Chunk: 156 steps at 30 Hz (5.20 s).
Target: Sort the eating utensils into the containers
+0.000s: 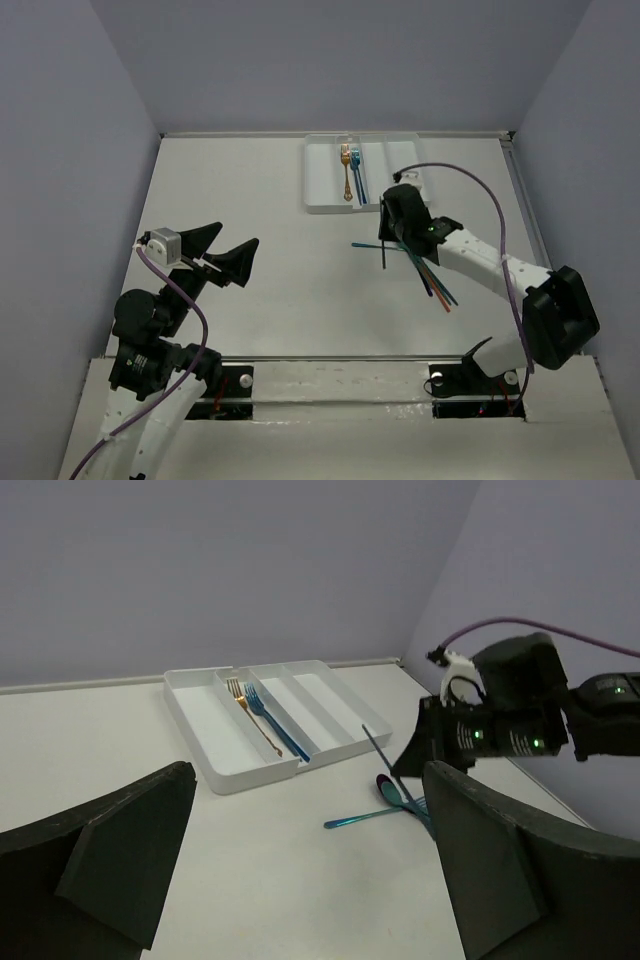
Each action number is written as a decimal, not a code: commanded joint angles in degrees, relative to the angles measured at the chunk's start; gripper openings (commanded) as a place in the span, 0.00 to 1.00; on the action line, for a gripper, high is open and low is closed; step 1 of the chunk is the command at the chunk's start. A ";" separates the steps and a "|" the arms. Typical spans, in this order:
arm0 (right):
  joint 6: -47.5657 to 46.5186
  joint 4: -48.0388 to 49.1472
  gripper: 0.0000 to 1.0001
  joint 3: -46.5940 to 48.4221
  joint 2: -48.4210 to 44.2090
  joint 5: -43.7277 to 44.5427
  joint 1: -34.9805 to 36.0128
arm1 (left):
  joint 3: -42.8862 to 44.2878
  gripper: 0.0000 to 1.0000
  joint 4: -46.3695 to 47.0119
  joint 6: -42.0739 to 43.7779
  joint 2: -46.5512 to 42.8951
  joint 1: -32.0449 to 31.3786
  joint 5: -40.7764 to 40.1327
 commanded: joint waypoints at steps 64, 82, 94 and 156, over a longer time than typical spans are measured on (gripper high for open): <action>-5.35 -4.37 0.33 -12.12 -7.53 -14.78 -21.26 | 1.77 0.99 2.38 0.57 -0.54 -0.82 1.30; -0.25 4.62 0.47 -7.63 0.84 -13.13 -14.75 | 1.68 0.99 2.38 0.57 0.25 -0.82 1.39; 0.45 -4.62 0.33 -9.39 -5.77 -5.37 -19.85 | 1.68 0.99 2.64 0.39 -0.28 -1.35 1.92; -6.22 -8.58 0.24 -6.23 3.19 -14.70 -17.83 | 1.86 0.99 2.38 0.57 -1.77 -2.40 1.13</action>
